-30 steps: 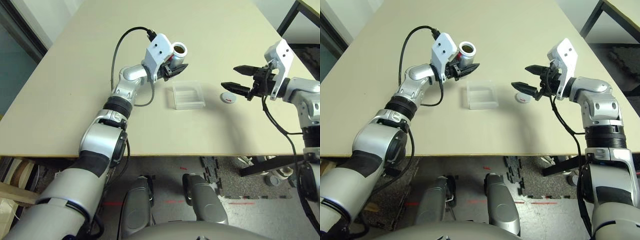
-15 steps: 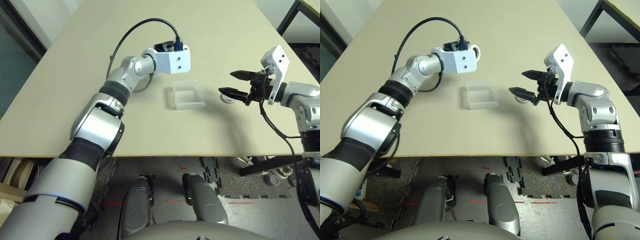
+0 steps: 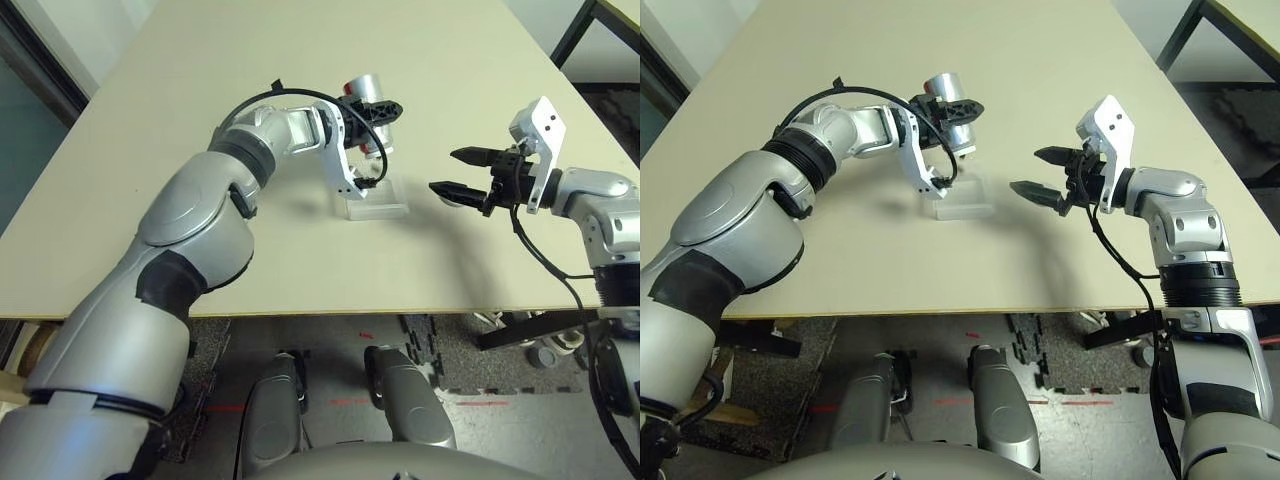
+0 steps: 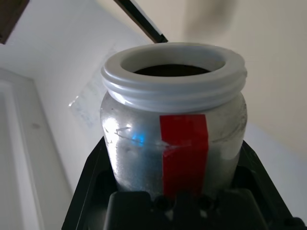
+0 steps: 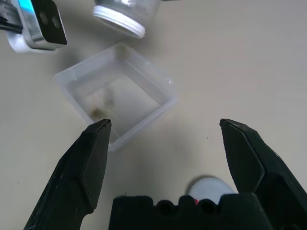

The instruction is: Pour the medicine from the bottle into the box.

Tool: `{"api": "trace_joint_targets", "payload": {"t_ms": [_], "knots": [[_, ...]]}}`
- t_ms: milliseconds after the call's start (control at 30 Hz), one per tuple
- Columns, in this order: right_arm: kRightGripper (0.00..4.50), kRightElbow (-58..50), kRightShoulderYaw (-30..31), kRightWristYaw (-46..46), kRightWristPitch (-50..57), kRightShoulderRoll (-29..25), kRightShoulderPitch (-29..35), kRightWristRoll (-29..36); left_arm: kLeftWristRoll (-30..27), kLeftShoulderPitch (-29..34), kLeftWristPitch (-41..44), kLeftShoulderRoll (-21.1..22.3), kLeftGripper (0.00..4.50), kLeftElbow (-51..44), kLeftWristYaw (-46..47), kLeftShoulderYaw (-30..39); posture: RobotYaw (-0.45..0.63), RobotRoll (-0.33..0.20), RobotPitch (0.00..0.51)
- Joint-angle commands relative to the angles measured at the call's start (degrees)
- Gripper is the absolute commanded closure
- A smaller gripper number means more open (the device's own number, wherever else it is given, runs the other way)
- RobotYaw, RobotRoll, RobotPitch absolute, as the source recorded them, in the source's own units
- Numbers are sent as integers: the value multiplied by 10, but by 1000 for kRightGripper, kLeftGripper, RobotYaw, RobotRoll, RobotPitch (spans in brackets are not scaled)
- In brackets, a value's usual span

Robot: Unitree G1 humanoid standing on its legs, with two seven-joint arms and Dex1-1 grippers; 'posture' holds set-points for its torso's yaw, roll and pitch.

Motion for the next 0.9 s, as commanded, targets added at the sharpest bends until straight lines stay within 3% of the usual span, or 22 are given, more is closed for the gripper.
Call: {"api": "trace_joint_targets", "payload": {"t_ms": [33, 367, 567, 733, 900], "knots": [[0, -8, 3, 0, 3, 1, 6, 4, -2, -11, -2, -5, 1871, 9, -2, 0, -282, 0, 132], [0, -8, 6, 3, 2, 2, 5, 5, -127, 21, -56, 8, 1871, 19, -130, 112, -275, 0, 134], [0, -4, 8, 6, -1, 2, 4, 3, -318, 64, -59, 10, 1871, 21, -340, 288, -273, 0, 132], [0, -2, 9, 9, -6, 4, 2, 3, -511, 102, 42, -4, 1871, 10, -525, 469, -268, 0, 130], [0, 4, 11, 18, -13, 4, -1, 2, -612, 133, 116, -7, 1871, -18, -605, 565, -259, 0, 128]]}}
